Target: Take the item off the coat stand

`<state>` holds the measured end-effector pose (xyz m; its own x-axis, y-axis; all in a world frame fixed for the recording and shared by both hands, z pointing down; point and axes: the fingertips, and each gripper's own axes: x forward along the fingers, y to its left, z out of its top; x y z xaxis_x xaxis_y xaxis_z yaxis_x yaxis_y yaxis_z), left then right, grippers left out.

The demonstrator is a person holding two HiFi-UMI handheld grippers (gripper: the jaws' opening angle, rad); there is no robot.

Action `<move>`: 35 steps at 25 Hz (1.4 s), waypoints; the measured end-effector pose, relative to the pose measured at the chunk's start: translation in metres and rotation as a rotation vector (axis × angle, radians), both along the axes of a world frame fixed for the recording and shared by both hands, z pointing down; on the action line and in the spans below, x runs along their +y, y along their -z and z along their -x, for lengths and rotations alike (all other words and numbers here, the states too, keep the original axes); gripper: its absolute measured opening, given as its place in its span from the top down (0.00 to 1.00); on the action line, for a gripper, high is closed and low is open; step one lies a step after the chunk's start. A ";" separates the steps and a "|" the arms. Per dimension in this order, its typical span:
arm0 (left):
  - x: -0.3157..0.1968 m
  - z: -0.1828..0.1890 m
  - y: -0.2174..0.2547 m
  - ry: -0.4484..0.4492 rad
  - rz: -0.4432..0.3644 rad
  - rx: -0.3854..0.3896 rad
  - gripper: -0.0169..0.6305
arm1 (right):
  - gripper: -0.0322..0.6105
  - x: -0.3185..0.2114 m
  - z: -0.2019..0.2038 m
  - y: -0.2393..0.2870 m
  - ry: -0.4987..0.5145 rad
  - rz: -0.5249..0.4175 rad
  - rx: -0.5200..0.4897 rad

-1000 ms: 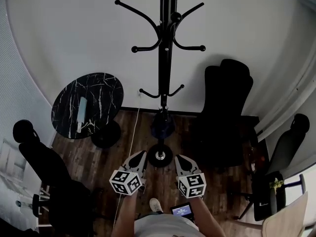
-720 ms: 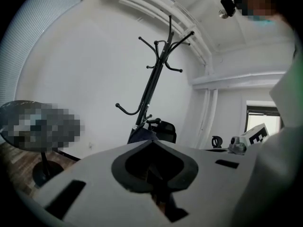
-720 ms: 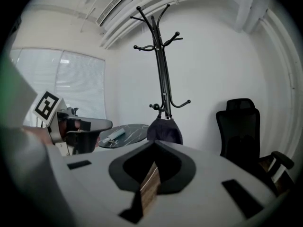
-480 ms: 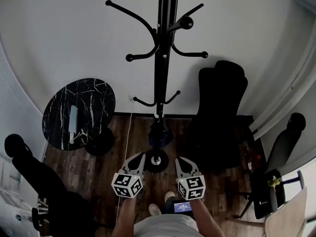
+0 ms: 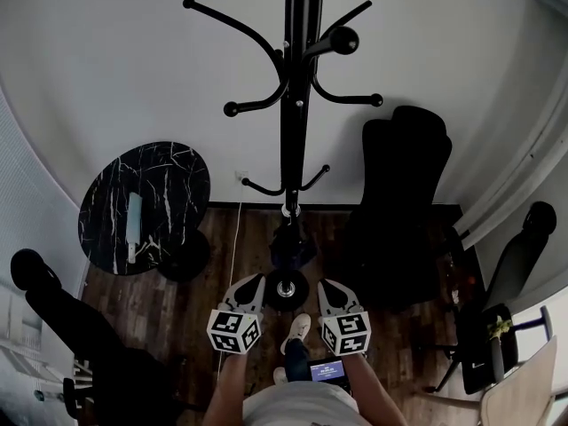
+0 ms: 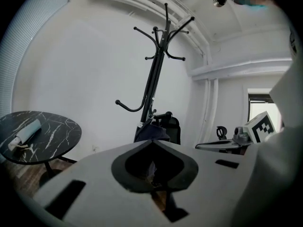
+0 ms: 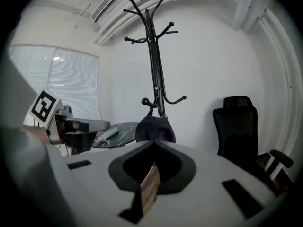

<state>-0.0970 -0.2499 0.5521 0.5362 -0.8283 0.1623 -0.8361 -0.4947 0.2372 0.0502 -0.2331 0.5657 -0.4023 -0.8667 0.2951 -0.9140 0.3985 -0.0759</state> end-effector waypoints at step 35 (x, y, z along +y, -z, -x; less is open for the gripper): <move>-0.082 -0.027 -0.067 -0.115 0.090 -0.183 0.76 | 0.65 -0.108 -0.003 -0.053 0.021 0.092 0.074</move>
